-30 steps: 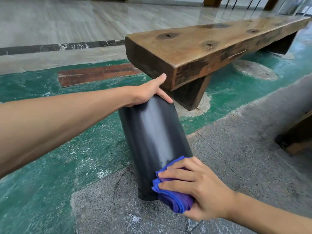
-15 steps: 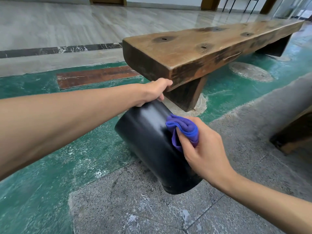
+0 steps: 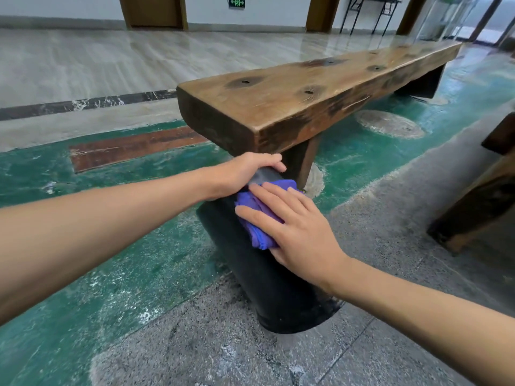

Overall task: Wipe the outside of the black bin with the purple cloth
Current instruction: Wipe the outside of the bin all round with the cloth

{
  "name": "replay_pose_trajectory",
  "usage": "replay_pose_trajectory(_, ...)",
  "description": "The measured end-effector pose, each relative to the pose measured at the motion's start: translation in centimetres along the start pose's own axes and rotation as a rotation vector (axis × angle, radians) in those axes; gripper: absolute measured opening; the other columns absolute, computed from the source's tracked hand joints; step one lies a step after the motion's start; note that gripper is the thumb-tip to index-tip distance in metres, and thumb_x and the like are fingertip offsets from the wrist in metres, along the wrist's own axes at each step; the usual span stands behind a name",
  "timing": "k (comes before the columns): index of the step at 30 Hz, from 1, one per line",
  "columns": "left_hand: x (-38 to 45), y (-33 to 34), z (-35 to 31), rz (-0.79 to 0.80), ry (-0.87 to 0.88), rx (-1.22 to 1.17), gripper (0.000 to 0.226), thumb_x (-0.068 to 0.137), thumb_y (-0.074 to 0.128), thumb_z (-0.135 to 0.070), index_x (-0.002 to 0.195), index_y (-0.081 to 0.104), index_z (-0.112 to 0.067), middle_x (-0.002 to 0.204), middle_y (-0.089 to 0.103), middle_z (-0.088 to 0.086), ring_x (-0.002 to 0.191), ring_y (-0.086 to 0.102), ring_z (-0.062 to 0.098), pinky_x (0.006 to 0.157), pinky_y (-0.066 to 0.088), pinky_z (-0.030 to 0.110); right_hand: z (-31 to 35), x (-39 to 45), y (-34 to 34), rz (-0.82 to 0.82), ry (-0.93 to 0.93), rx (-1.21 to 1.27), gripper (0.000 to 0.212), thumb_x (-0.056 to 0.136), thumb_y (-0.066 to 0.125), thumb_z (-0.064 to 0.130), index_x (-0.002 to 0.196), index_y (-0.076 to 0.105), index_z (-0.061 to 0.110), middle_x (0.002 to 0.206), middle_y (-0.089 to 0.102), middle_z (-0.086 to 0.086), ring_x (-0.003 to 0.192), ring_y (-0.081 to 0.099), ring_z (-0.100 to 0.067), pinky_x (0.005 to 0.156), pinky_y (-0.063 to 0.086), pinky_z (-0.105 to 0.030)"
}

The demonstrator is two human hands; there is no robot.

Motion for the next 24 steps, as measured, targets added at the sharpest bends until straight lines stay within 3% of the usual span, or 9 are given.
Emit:
replay_pose_trajectory(4,-0.7,-2.2,1.5,-0.085,0.054,0.159,0.04,0.082,0.057,-0.031,0.114,0.069,-0.012,0.121,0.068,0.005,0.112,0.059,0.014,0.098,0.039,0.019,-0.2,-1.8,1.3,0.143,-0.163,0.079,0.066,0.076,0.068,0.021,0.14,0.06,0.032,0.158,0.045,-0.003,0.145,0.044,-0.027,0.116,0.036,-0.047)
replay_pose_trajectory(7,-1.4,-4.0,3.6,-0.159,-0.042,0.144,0.051,0.06,0.058,-0.023,0.11,0.059,-0.023,0.104,0.059,0.004,0.086,0.052,0.012,0.071,0.038,0.016,-0.4,-4.3,1.9,0.2,-0.226,0.074,0.064,0.072,0.064,0.024,0.136,0.063,0.034,0.157,0.047,0.001,0.143,0.046,-0.025,0.113,0.038,-0.049)
replay_pose_trajectory(10,-2.0,-4.3,5.0,-0.145,-0.095,0.139,0.059,0.062,0.06,-0.026,0.121,0.053,-0.029,0.109,0.056,0.004,0.086,0.052,0.012,0.074,0.039,0.027,-0.8,-6.9,2.3,0.245,-0.308,0.082,0.062,0.069,0.065,0.023,0.13,0.067,0.034,0.154,0.051,0.005,0.141,0.049,-0.024,0.111,0.04,-0.05)
replay_pose_trajectory(13,-2.5,-4.6,4.9,-0.124,-0.073,0.21,0.062,0.074,0.062,-0.041,0.135,0.049,-0.041,0.133,0.052,-0.007,0.116,0.052,0.011,0.098,0.04,0.031,-1.8,-8.9,2.5,0.288,-0.35,0.056,0.058,0.069,0.064,0.023,0.125,0.07,0.033,0.151,0.055,0.008,0.138,0.052,-0.022,0.11,0.041,-0.05)
replay_pose_trajectory(15,-2.6,-4.5,4.8,-0.12,-0.052,0.255,0.06,0.08,0.06,-0.05,0.138,0.045,-0.045,0.139,0.049,-0.011,0.124,0.049,0.009,0.103,0.039,0.033,-2.9,-9.7,2.0,0.252,-0.312,0.082,0.057,0.067,0.067,0.018,0.122,0.072,0.031,0.147,0.058,0.008,0.136,0.055,-0.021,0.109,0.042,-0.047)
replay_pose_trajectory(19,-2.9,-4.5,5.4,-0.25,0.004,0.274,0.048,0.088,0.059,-0.049,0.134,0.048,-0.043,0.132,0.055,-0.005,0.121,0.052,0.017,0.105,0.04,0.04,-8.0,-9.2,0.0,-0.037,0.125,0.389,0.057,0.07,0.065,0.004,0.121,0.073,0.025,0.136,0.066,0.008,0.129,0.059,-0.015,0.107,0.046,-0.042)
replay_pose_trajectory(21,-3.1,-4.5,5.6,-0.313,0.033,0.262,0.047,0.087,0.059,-0.046,0.132,0.05,-0.04,0.131,0.056,-0.007,0.119,0.054,0.017,0.104,0.041,0.04,-11.4,-8.6,-0.8,-0.223,0.456,0.53,0.051,0.077,0.06,0.008,0.121,0.071,0.03,0.123,0.071,0.015,0.118,0.064,-0.002,0.105,0.048,-0.027)
replay_pose_trajectory(23,-3.6,-4.5,5.7,-0.354,0.064,0.246,0.05,0.083,0.059,-0.044,0.132,0.051,-0.04,0.134,0.055,-0.012,0.123,0.052,0.014,0.108,0.039,0.04,-14.0,-7.6,-0.6,-0.263,0.715,0.589,0.043,0.082,0.058,0.011,0.114,0.071,0.037,0.098,0.073,0.024,0.093,0.064,0.014,0.086,0.045,-0.006)
replay_pose_trajectory(24,-3.8,-4.5,5.7,-0.363,0.083,0.244,0.051,0.082,0.06,-0.045,0.132,0.052,-0.04,0.136,0.054,-0.015,0.124,0.051,0.011,0.109,0.038,0.04,-14.9,-6.9,-0.2,-0.237,0.802,0.607,0.037,0.082,0.058,0.01,0.106,0.071,0.035,0.084,0.072,0.023,0.082,0.065,0.011,0.076,0.045,-0.004)
Point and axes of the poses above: each hand's wrist, its own x-axis towards the middle knuckle, its own y-axis out of the palm, z = x × y, the point moved 8 cm from there along x, towards the middle knuckle
